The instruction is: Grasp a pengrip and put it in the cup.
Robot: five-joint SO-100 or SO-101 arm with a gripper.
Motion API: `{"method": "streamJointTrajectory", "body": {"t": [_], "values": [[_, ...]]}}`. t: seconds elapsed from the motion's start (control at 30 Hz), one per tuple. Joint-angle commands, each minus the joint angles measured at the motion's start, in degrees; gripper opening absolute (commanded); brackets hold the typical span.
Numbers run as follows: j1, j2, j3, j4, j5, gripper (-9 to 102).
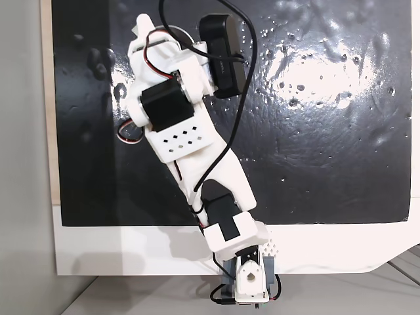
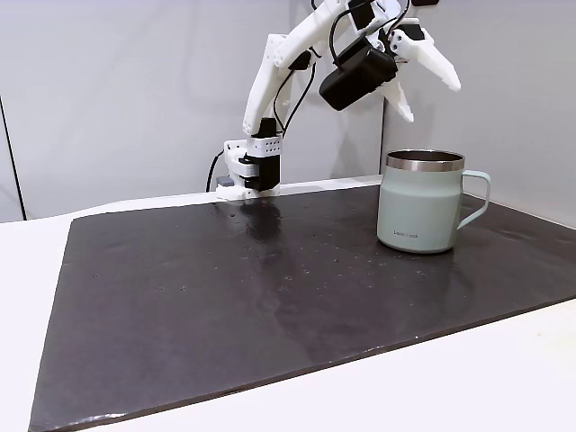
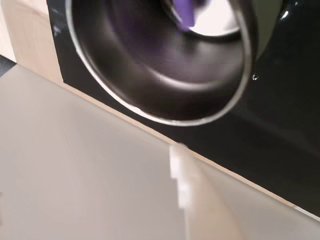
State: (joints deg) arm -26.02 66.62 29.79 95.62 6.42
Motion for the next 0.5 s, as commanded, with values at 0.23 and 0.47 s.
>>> {"method": "streamJointTrajectory", "body": {"t": [0.23,0.47], "values": [[0.2,4.0,-3.6,-0.4,0.2,35],[0.2,4.0,-3.3,-0.4,0.0,35]]}}
